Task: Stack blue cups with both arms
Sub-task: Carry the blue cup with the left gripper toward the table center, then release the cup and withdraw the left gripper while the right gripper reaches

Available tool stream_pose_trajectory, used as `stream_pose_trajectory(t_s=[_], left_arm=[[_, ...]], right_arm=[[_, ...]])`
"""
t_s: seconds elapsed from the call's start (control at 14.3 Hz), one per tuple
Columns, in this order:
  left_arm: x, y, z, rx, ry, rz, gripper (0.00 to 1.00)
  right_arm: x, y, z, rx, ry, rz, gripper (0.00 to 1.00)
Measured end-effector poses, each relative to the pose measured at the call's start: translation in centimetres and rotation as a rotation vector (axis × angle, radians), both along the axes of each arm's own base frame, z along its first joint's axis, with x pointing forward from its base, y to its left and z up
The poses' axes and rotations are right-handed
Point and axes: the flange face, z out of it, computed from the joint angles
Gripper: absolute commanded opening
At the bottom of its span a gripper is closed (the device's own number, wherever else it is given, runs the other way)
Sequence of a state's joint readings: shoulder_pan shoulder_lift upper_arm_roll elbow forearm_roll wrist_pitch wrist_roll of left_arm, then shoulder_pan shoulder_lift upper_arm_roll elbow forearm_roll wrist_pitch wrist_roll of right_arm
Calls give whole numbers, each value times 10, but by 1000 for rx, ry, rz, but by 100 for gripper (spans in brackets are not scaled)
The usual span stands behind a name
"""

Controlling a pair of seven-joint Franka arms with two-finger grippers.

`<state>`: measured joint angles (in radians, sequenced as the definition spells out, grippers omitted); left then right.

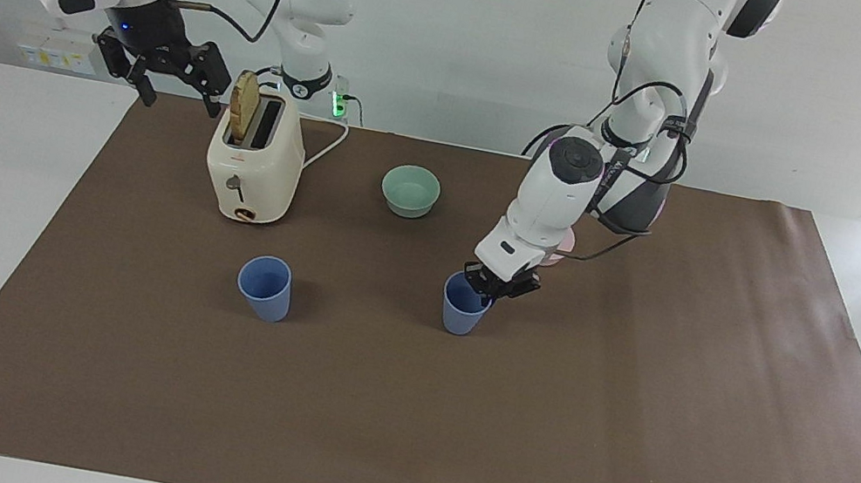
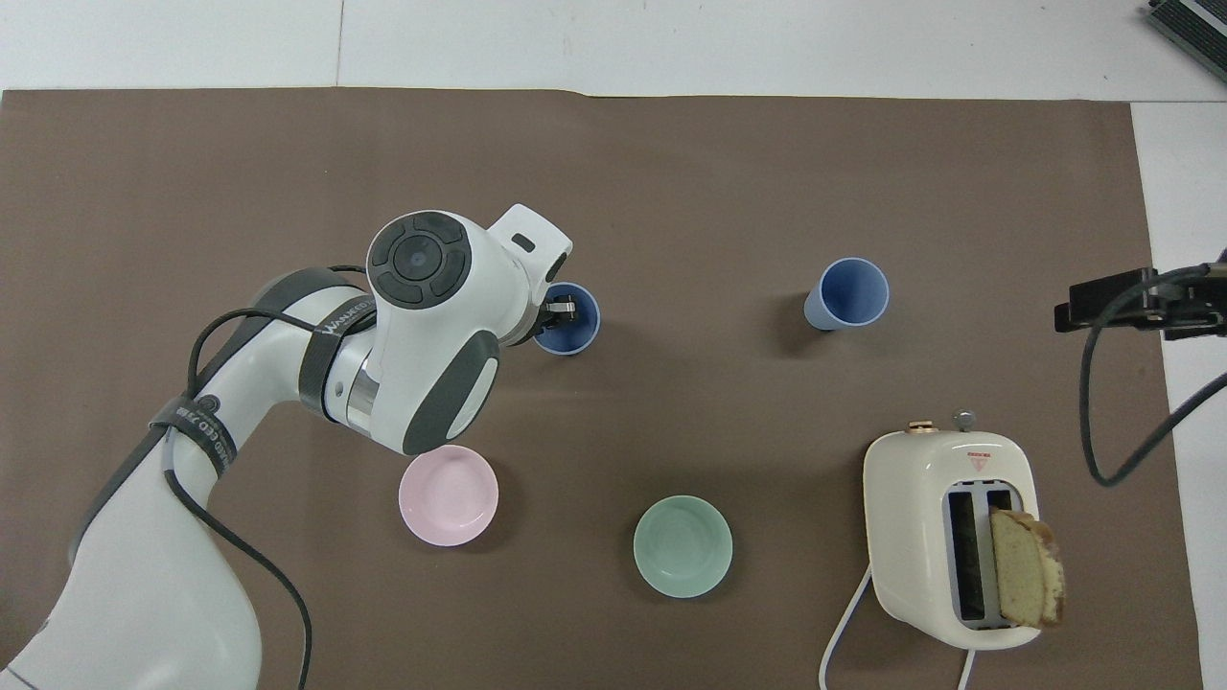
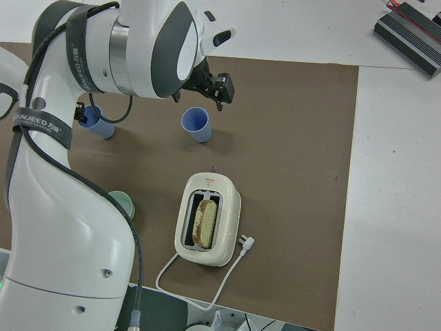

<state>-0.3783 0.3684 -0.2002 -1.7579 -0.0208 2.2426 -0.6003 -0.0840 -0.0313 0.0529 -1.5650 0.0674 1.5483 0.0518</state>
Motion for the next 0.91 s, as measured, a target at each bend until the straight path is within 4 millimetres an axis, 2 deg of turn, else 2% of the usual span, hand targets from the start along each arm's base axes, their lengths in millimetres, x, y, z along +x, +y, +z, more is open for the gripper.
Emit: stream_pose_trajectory(t_s=[0.07, 0.14, 0.21, 0.49, 0.63, 0.91], left_arm=[[1, 0, -2, 1, 0, 0, 44], [1, 1, -1, 6, -4, -2, 95], [2, 2, -1, 17, -12, -9, 100], [10, 14, 5, 62, -36, -17, 100], [18, 34, 23, 86, -37, -15, 100], [27, 96, 70, 135, -19, -76, 100]], right_arm=[[0, 0, 0, 0, 0, 0, 100], [0, 0, 0, 0, 0, 0, 100], [0, 0, 0, 0, 0, 0, 100], [0, 0, 0, 0, 0, 0, 100], [-1, 0, -1, 0, 1, 0, 100], [-2, 2, -11, -1, -11, 1, 100]])
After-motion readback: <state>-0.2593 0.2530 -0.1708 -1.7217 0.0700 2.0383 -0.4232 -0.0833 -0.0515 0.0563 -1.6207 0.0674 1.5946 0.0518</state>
